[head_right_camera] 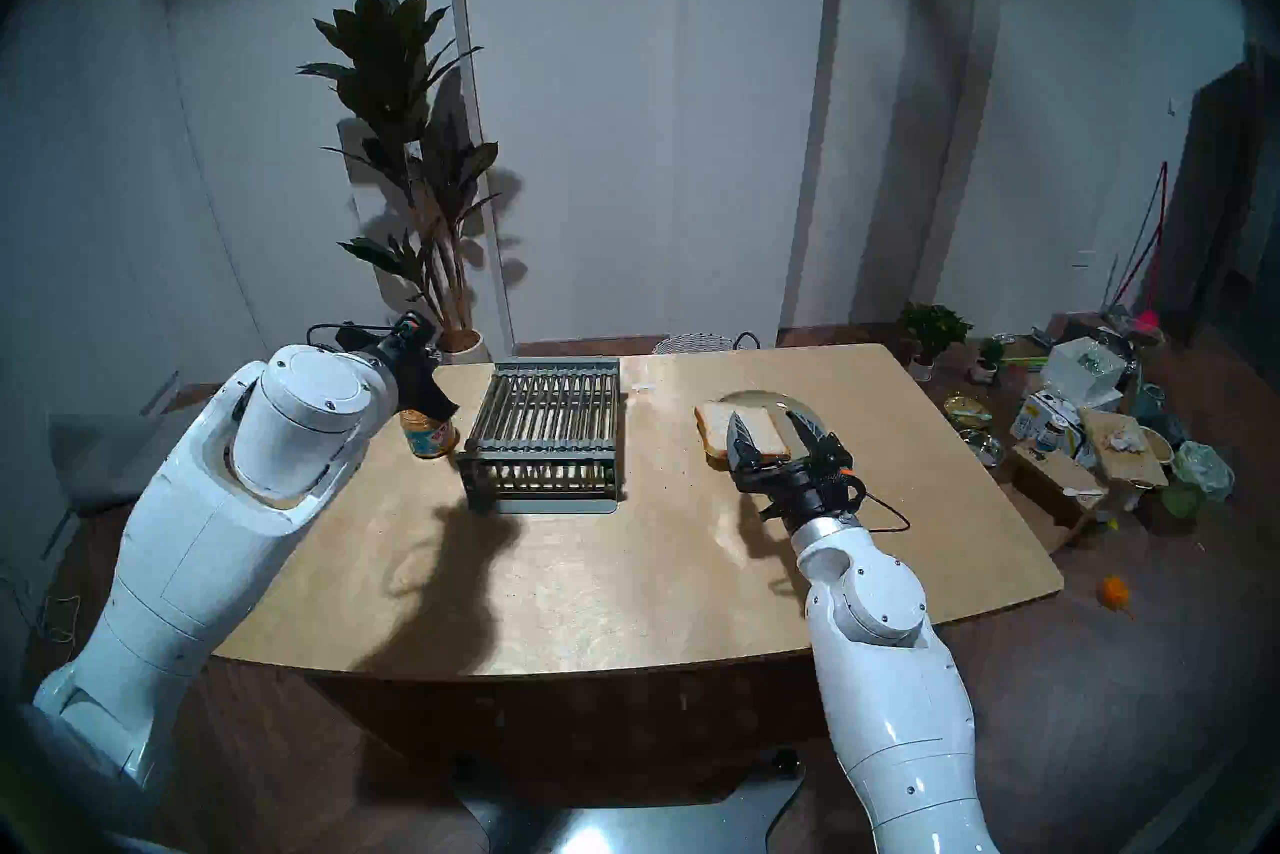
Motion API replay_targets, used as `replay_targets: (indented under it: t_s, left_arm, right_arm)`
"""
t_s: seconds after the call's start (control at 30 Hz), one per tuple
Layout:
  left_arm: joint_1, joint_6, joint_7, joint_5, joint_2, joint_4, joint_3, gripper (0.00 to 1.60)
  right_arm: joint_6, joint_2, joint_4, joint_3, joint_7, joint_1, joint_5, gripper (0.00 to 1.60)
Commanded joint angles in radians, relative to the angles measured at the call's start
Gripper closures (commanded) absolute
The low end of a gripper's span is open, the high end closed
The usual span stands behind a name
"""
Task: Spread peanut butter over the slice of bread with the knife
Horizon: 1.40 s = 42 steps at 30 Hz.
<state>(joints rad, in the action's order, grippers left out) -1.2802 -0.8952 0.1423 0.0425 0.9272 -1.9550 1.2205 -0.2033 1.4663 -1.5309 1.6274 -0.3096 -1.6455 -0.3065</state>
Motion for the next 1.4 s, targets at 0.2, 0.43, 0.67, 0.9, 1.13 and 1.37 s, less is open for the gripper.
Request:
replay_targets:
  t_s: [0.2,0.43,0.67,0.9,1.13,1.37]
  left_arm:
    - [0.085,0.013,0.044,0.026,-0.043,0.035,-0.026,1.6]
    - [0.103,0.025,0.08,0.018,-0.041,0.07,-0.039,1.6]
    - [0.112,0.04,0.105,0.018,-0.028,0.104,-0.049,1.6]
    - [0.121,0.05,0.119,0.024,-0.019,0.125,-0.059,1.6]
    - [0.128,0.053,0.133,0.033,-0.017,0.143,-0.069,1.6]
    - [0.132,0.062,0.129,0.053,-0.014,0.173,-0.076,1.6]
  right_arm:
    - [-0.004,-0.003,-0.022,-0.004,0.003,0.009,0.001,0.0]
    - [-0.004,-0.002,-0.022,-0.006,0.006,0.009,0.002,0.0]
    - [-0.006,-0.002,-0.02,-0.007,0.013,0.009,0.005,0.0]
    - [-0.007,-0.003,-0.018,-0.006,0.018,0.01,0.007,0.0]
    - [-0.007,-0.004,-0.012,-0.005,0.021,0.016,0.008,0.0]
    - [-0.005,-0.003,-0.013,-0.008,0.023,0.017,0.011,0.0]
